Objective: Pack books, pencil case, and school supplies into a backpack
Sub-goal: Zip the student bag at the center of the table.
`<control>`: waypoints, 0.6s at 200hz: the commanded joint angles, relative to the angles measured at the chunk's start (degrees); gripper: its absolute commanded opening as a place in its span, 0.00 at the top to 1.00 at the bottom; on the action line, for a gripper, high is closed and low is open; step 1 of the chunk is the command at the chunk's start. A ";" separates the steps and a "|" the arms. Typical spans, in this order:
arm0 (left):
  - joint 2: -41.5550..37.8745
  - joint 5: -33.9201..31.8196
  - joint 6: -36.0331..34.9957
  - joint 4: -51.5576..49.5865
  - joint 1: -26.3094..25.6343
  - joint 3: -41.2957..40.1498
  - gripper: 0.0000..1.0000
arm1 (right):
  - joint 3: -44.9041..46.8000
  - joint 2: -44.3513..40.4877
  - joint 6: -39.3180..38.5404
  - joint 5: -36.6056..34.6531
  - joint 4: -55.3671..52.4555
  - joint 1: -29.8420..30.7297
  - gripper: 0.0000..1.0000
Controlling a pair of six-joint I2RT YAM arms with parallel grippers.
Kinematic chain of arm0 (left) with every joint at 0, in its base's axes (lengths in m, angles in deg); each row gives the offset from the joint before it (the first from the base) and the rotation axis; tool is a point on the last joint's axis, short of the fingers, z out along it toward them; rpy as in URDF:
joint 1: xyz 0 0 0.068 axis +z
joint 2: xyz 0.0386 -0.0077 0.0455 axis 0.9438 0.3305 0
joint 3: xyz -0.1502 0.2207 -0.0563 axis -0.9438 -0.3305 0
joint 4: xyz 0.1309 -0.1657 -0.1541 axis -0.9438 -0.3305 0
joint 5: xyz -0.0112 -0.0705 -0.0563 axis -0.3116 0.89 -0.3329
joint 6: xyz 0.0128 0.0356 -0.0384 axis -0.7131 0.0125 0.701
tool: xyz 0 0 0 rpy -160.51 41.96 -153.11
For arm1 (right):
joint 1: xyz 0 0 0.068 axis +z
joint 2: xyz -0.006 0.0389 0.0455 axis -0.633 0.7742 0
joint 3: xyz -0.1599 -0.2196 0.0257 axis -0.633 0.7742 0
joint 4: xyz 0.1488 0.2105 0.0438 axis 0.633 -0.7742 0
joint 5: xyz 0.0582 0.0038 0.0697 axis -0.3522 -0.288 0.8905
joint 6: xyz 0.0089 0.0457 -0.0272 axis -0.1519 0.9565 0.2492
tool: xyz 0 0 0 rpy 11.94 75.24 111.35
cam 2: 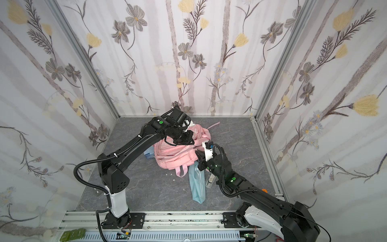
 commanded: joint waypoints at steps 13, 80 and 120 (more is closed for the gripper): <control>-3.72 -0.23 0.52 17.72 0.99 -4.02 0.62 | -4.34 2.29 1.27 1.66 -4.81 -0.45 1.00; -23.87 -4.41 -20.18 23.37 0.29 -27.13 0.24 | -9.55 2.78 9.65 15.10 -2.28 -5.85 1.00; -30.02 -11.03 -29.53 24.46 -1.74 -37.47 0.31 | -13.04 4.68 13.35 32.17 -6.82 -9.38 1.00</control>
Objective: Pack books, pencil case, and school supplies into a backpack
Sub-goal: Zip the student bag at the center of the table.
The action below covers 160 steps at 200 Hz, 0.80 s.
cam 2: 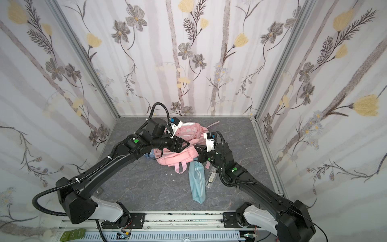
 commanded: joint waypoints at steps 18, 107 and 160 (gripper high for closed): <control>-1.87 -8.19 -10.80 2.38 -0.32 -3.34 0.34 | -5.55 1.80 3.71 19.60 -1.94 -1.16 1.00; -4.11 -9.64 -20.36 -0.02 -0.23 -6.78 0.80 | -6.35 0.23 7.05 27.03 -9.43 -3.98 1.00; -7.33 -9.70 -19.98 1.44 0.71 -7.94 1.00 | -9.95 2.57 3.80 21.97 -18.50 -9.08 1.00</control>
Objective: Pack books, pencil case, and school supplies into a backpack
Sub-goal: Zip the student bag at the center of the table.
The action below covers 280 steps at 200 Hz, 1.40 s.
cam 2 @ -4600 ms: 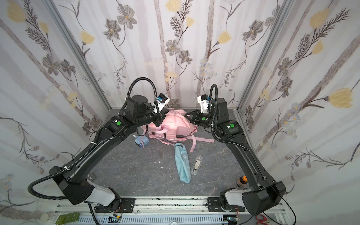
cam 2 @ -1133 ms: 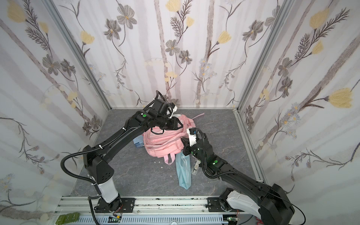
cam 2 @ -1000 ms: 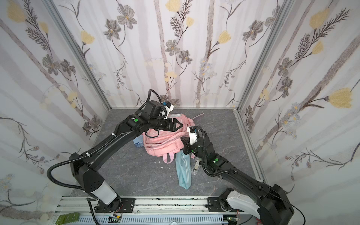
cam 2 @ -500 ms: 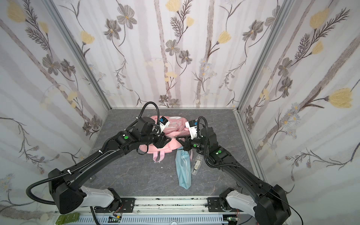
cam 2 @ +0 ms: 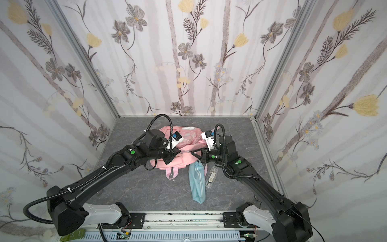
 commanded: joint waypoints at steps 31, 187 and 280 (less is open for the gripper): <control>-2.94 -1.56 2.36 0.67 1.98 0.32 1.00 | -5.16 4.61 -5.54 -3.31 -6.17 -2.08 1.00; 3.52 1.25 12.88 -0.02 2.38 8.60 1.00 | -17.59 14.35 -3.19 4.51 -2.42 6.47 1.00; 4.77 -3.33 14.10 -1.94 2.15 10.02 1.00 | -23.67 17.90 -5.83 -1.06 -7.20 4.59 1.00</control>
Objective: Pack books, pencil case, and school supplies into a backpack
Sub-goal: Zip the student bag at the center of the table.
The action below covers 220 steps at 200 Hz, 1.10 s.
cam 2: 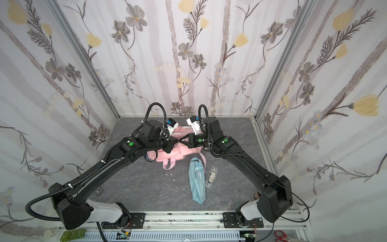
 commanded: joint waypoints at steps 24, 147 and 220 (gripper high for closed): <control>-3.58 -0.37 -2.01 -0.28 3.35 -1.10 1.00 | 8.29 -4.89 -5.51 -0.42 -1.32 -7.31 1.00; -8.54 0.90 -6.42 -2.68 6.84 0.53 1.00 | 10.54 6.65 -7.72 -9.12 -1.53 -16.92 1.00; 0.42 -0.30 -5.35 2.63 6.94 7.99 1.00 | -0.51 14.09 -5.07 -12.73 1.61 -18.45 1.00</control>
